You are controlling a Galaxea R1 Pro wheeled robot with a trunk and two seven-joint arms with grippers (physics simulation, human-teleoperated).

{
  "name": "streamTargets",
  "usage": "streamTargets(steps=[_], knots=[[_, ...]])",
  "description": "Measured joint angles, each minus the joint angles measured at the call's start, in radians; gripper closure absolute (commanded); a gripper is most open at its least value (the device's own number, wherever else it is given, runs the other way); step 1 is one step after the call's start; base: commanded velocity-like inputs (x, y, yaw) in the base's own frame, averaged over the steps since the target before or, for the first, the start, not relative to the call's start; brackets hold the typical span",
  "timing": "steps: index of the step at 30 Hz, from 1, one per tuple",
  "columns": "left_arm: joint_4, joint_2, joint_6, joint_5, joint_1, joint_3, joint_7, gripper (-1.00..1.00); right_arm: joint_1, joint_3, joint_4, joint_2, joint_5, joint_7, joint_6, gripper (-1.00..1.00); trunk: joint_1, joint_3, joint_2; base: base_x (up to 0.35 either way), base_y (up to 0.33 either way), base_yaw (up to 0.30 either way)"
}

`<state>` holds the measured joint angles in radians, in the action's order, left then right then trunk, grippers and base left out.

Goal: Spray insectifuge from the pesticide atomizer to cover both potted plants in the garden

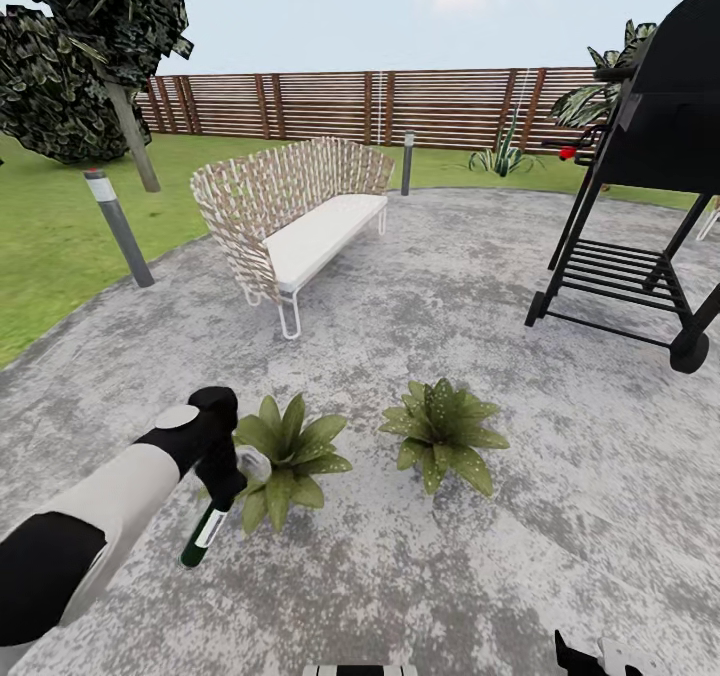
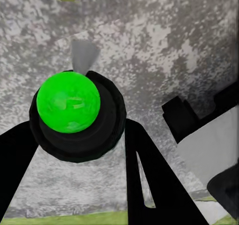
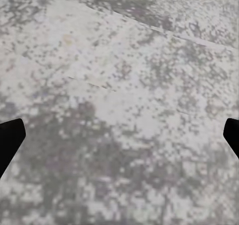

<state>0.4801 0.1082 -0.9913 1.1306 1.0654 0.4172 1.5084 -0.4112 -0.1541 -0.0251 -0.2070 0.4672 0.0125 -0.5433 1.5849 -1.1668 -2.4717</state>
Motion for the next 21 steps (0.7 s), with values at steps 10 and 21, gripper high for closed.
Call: streamTargets(steps=[10,21], knots=[[0.001,-0.029,-0.003,-0.002,-0.047,-0.196,-0.216,1.00,0.000,0.000,0.000,0.000,0.000,0.000,0.000,-1.00,0.000,0.000,0.000,-0.001,0.000,0.000],[-0.005,-0.041,-0.002,-0.002,-0.050,-0.195,-0.214,1.00,0.000,0.000,0.000,0.000,-0.001,0.000,0.000,-1.00,0.000,0.000,0.000,-0.123,-0.039,0.000]])
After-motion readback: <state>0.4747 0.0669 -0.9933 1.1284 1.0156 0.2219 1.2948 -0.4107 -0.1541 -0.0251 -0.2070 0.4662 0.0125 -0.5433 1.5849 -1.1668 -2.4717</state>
